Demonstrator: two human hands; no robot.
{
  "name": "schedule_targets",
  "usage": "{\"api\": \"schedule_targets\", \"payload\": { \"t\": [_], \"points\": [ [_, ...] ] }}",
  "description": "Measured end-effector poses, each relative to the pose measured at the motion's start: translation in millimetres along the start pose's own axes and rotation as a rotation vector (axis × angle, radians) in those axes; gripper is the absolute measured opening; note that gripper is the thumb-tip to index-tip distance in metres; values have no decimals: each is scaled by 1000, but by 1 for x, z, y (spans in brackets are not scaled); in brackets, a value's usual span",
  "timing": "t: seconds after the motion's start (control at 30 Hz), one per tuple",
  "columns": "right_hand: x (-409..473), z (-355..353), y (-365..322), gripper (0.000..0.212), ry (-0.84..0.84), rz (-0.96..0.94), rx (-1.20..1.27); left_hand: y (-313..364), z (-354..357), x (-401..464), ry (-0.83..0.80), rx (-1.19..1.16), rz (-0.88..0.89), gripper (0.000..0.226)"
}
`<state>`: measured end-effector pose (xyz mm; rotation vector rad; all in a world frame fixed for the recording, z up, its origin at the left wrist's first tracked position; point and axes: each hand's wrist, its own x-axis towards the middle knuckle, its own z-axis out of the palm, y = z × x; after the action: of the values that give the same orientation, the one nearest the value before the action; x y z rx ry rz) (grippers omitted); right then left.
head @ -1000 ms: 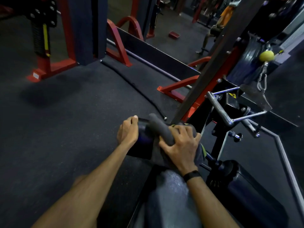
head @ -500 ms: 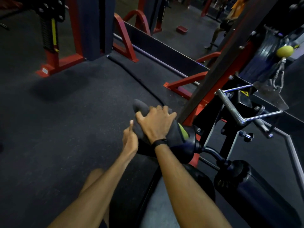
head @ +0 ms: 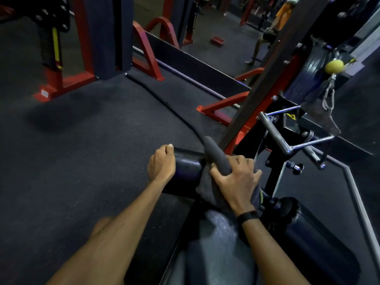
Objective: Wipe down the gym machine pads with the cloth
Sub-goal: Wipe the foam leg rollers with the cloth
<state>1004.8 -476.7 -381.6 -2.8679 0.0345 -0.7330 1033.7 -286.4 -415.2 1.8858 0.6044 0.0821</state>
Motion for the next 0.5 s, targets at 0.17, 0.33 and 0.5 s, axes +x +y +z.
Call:
{"api": "schedule_targets", "payload": {
  "t": [0.17,0.33,0.5],
  "points": [
    [51,6,-19,47,-267,214,-123,-13,2,3,36,-12,73,41],
    [66,34,-62,59,-373,140,-280,-23,1,-7,45,-74,111,45],
    [39,49,-135,57,-333,-40,-194,-71,20,12,-102,-267,-117,61]
  ]
}}
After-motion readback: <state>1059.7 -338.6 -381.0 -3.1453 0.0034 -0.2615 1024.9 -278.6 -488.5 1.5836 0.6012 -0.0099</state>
